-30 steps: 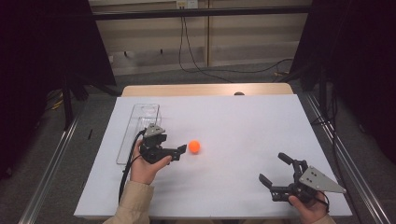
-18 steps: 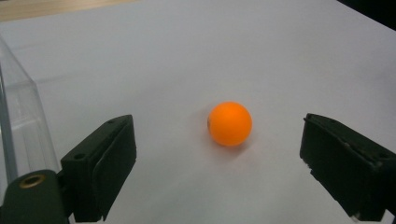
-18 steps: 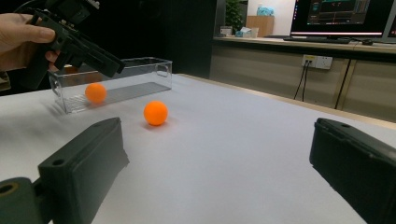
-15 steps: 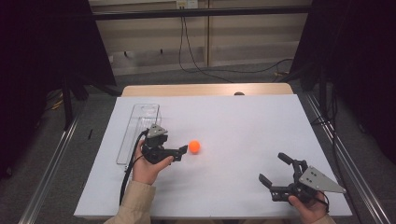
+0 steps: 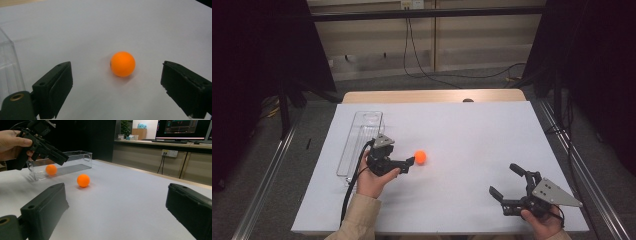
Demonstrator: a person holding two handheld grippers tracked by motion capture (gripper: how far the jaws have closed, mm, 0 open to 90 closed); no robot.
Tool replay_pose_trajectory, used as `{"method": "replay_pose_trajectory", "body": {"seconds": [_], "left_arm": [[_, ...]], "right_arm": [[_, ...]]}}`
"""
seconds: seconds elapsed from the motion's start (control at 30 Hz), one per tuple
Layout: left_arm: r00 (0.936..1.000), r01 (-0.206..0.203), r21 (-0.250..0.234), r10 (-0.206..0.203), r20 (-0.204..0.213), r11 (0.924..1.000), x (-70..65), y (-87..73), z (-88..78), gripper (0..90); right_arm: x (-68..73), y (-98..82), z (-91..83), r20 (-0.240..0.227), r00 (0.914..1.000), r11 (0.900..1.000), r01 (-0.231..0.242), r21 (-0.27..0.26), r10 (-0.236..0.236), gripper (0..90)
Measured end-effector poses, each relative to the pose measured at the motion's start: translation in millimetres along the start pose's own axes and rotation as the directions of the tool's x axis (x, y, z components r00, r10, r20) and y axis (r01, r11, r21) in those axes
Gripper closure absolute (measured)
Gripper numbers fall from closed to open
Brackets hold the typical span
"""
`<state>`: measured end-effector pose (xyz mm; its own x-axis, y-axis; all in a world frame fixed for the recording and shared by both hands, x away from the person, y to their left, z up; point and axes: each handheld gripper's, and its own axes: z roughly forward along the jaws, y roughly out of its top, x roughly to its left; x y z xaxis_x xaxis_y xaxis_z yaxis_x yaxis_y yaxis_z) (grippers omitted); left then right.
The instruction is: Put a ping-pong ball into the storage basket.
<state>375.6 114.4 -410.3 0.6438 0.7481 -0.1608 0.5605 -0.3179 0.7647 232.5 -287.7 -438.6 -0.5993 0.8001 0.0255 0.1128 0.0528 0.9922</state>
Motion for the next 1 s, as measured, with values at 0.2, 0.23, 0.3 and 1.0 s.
{"method": "replay_pose_trajectory", "body": {"seconds": [0.2,0.23,0.3,1.0], "left_arm": [[1.0000,-0.002,0.001,0.002,0.001,1.0000,-3.8,-1.2,4.6,10.5],[0.9999,-0.011,0.008,0.011,0.005,0.9999,-3.6,-1.5,5.2,10.5],[1.0000,-0.005,0.006,0.005,0.007,1.0000,-4.6,-2.3,7.1,10.5],[0.9998,-0.021,0.027,0.021,0.000,0.9994,-8.5,-4.3,18.5,10.4]], "right_arm": [[-0.1,0.0,-0.2,0.000,1.0000,1.000,-0.001,0.000,0.001,2.7],[0.0,0.0,-0.1,0.001,1.0000,1.000,-0.003,0.000,0.003,2.7],[-0.1,0.0,-0.1,0.000,1.0000,1.000,-0.001,0.000,0.001,2.7],[-0.3,0.0,0.1,0.002,1.0000,1.000,-0.003,-0.002,0.003,2.7]]}}
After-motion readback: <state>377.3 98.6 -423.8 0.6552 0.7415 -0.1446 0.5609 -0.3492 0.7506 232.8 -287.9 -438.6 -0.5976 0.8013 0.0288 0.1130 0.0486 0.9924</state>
